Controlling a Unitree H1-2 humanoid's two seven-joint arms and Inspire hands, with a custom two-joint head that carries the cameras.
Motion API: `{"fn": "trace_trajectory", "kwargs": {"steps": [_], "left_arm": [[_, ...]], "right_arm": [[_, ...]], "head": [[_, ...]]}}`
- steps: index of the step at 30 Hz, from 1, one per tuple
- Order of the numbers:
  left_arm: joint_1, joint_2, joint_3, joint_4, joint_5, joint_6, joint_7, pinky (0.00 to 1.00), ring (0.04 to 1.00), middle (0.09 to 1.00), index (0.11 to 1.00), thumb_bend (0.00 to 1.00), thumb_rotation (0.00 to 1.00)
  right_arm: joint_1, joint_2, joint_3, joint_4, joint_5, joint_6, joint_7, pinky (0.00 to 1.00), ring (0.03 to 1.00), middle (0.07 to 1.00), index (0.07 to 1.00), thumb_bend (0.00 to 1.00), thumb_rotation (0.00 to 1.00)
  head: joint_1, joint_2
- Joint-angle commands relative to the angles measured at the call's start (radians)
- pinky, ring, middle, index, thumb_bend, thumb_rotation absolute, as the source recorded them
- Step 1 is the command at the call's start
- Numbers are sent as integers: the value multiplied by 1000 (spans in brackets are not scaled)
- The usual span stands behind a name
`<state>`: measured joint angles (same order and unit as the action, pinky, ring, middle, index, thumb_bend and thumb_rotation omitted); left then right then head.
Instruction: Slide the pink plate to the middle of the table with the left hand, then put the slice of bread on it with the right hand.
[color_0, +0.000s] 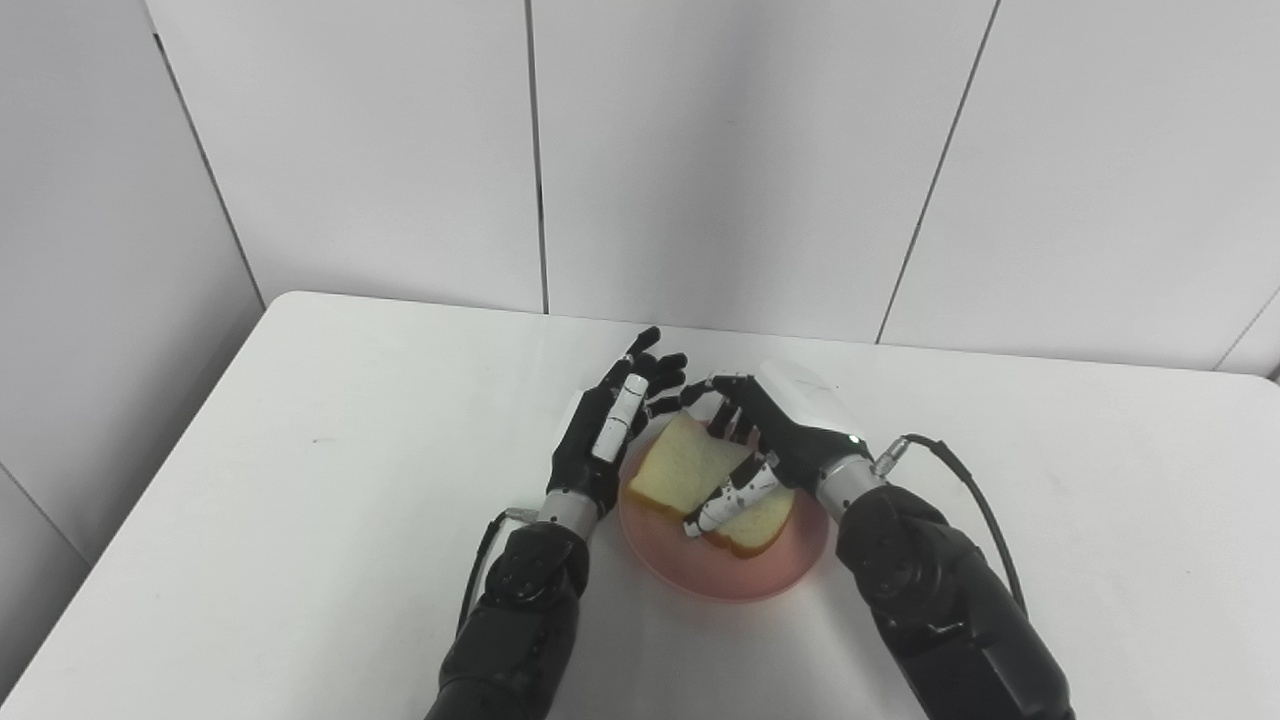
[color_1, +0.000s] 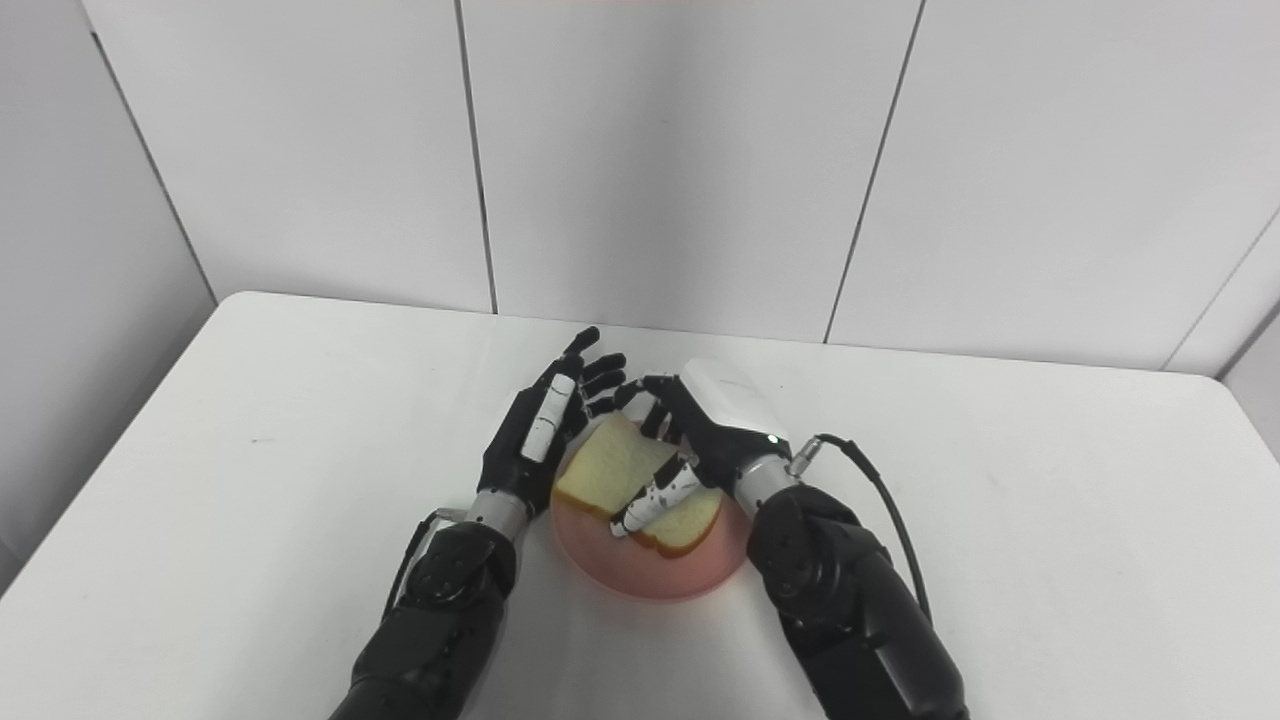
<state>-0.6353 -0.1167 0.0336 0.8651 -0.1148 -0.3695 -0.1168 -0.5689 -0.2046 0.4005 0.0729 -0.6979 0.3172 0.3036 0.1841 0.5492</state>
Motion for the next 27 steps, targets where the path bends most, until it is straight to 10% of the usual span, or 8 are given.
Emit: {"fn": "trace_trajectory", "kwargs": {"steps": [1, 15, 16, 19, 27], "left_arm": [[77, -14, 2, 24, -14, 13, -9, 763, 831, 819, 887, 835, 828], [93, -11, -9, -19, 3, 35, 4, 717, 809, 810, 882, 847, 848], [93, -10, -9, -20, 4, 36, 4, 716, 810, 811, 882, 849, 850], [91, -10, -8, -17, 0, 36, 1, 729, 810, 807, 880, 859, 847], [99, -10, -5, -37, -7, 48, -1, 748, 810, 811, 885, 843, 846]], "right_arm": [[-26, 2, -3, -7, -6, -37, -33, 270, 345, 476, 720, 572, 0], [-48, -28, 71, 2, -133, 7, -10, 344, 444, 488, 733, 569, 0], [-51, -30, 76, -2, -146, 17, 5, 361, 463, 541, 739, 724, 82], [-59, -32, 81, -12, -167, 41, 52, 581, 647, 715, 777, 969, 276], [-61, -31, 63, -46, -186, 40, 64, 905, 886, 874, 811, 1000, 364]], "head": [[-1, 2], [-15, 21], [-22, 21], [-24, 20], [-37, 15]]}}
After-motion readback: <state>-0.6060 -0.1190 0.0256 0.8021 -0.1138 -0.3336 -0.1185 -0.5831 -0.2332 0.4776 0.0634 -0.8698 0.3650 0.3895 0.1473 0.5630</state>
